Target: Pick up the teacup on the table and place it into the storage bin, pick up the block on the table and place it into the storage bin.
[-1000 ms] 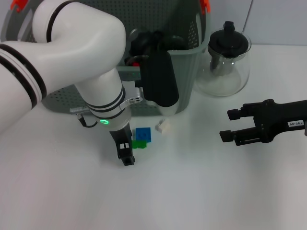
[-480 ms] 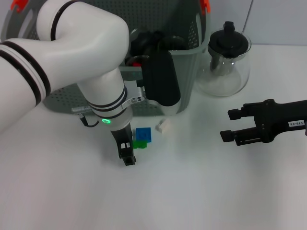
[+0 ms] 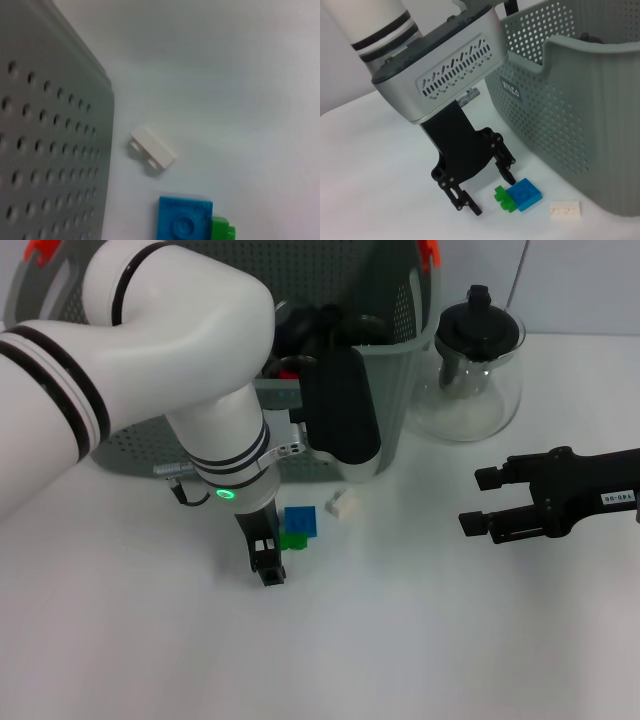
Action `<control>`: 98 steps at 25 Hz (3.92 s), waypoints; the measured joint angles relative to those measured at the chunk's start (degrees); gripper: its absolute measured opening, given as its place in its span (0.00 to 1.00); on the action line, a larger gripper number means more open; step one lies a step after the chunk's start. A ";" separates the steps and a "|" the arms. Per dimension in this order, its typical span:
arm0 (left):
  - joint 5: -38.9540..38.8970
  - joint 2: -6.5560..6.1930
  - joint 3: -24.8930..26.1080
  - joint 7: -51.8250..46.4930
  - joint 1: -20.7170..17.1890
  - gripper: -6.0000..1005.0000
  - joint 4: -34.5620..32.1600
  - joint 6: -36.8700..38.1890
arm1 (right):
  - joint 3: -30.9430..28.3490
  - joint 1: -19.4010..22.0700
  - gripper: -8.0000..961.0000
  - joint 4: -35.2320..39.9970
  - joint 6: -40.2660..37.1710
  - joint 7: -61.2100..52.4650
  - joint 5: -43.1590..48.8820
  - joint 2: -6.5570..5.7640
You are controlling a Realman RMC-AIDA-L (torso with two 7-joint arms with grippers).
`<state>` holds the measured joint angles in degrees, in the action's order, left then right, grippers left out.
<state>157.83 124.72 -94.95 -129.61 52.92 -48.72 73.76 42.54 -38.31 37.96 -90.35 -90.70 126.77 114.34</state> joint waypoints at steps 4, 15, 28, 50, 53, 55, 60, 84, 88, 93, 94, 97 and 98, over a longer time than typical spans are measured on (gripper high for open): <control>-0.80 0.05 -0.14 -0.02 0.31 0.70 0.04 0.03 | 0.00 0.14 0.87 0.00 0.00 0.09 -0.05 0.00; -1.66 0.16 -0.22 0.00 1.13 0.70 0.05 0.35 | -0.05 0.42 0.87 0.00 0.00 0.56 -0.06 0.00; -1.04 0.00 -0.14 0.04 1.66 0.64 0.09 0.04 | -0.18 0.52 0.87 0.00 0.00 0.68 -0.03 0.00; -0.56 -0.09 -0.14 -2.02 1.80 0.24 1.62 -2.15 | -0.58 0.52 0.87 0.03 -0.10 0.79 -0.03 0.00; -0.24 -0.09 -0.14 -2.55 1.84 0.19 1.72 -2.01 | -0.71 0.52 0.87 0.12 -0.32 0.86 -0.03 0.00; -0.11 -0.08 -0.15 -3.06 1.60 0.19 1.13 -1.28 | -0.78 0.52 0.87 0.12 -0.40 1.09 -0.03 0.00; -1.15 -0.07 2.92 -5.63 -3.97 0.16 -10.81 5.79 | -0.94 0.52 0.87 0.11 -0.54 1.23 -0.04 -0.09; -20.38 -6.39 41.13 -12.60 -3.32 0.16 -18.56 5.46 | -2.95 1.34 0.87 -0.07 -2.71 -0.76 -0.11 0.09; -14.50 -7.91 41.05 -13.87 0.97 0.16 -7.45 -2.95 | -3.03 1.23 0.87 -0.08 -2.48 -1.90 -0.11 0.01; -12.36 -7.67 40.88 -13.89 2.79 0.16 -3.49 -6.15 | -3.03 1.01 0.87 -0.08 -2.53 -2.42 -0.01 -0.16; -12.12 -7.35 40.57 -13.71 2.96 0.15 -3.39 -6.26 | -3.03 0.99 0.87 -0.07 -2.56 -2.44 0.00 -0.19; -11.83 -6.72 39.34 -13.55 3.10 0.16 -3.34 -7.07 | -3.02 1.00 0.87 0.01 -2.53 -2.46 0.02 -0.27; -11.78 -6.56 38.90 -13.57 3.13 0.17 -3.31 -7.43 | -3.01 1.04 0.87 0.05 -2.52 -2.46 0.03 -0.27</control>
<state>146.06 118.16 -56.05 -143.18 56.05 -52.03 66.33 39.53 -37.27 38.01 -92.87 -93.16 126.80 114.07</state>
